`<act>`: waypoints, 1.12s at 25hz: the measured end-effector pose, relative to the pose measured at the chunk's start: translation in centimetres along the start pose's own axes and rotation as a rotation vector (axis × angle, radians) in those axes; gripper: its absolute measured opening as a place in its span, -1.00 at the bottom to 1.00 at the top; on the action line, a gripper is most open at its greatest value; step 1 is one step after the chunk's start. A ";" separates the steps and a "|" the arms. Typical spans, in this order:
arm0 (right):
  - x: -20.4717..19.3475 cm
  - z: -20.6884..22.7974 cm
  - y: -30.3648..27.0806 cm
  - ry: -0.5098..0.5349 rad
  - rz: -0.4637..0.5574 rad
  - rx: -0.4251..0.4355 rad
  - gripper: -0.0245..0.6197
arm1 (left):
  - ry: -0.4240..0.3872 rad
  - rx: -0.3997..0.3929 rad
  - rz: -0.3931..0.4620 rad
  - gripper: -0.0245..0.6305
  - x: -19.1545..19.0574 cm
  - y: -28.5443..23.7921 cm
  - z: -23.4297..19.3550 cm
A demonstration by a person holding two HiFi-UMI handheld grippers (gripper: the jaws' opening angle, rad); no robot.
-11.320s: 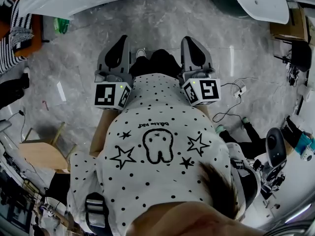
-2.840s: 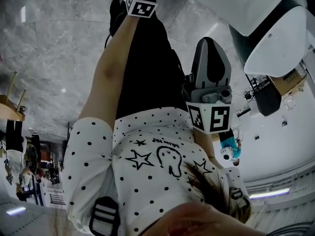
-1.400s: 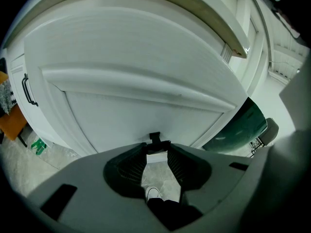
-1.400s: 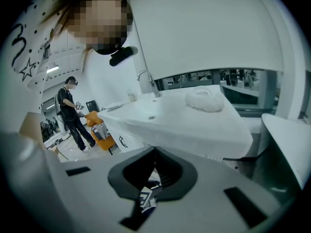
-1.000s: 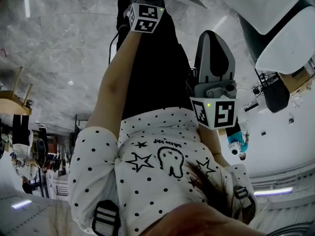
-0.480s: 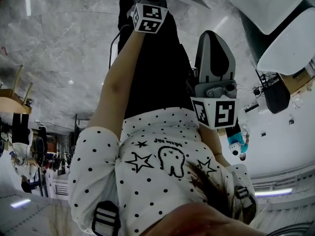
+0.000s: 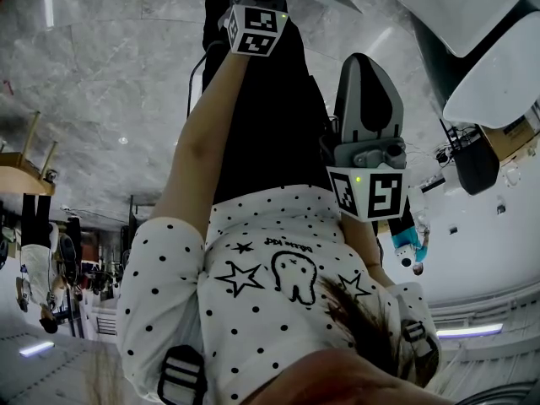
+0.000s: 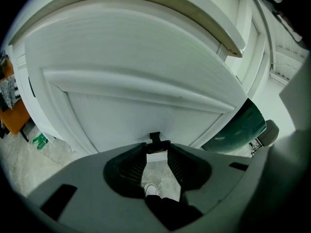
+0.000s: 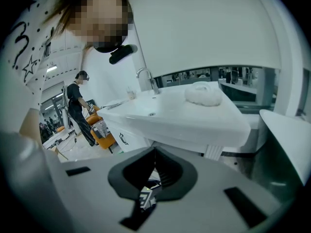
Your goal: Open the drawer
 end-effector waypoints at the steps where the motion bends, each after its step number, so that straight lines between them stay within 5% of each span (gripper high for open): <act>1: 0.0 0.0 -0.1 -0.001 0.000 -0.002 -0.88 | 0.000 0.000 0.000 -0.51 -0.1 0.0 -0.1; 28: -0.6 0.6 -0.1 -0.016 0.005 -0.021 -0.88 | 0.013 0.002 0.015 -0.51 -0.8 -0.2 -0.4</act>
Point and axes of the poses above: the fingertips, and each gripper's own axes: y backward along the fingers, z to its right, x out of its top, the point moved 7 cm from there along y, backward along the fingers, and after that the axes turned 8 degrees about -y, right-handed, at the moved point
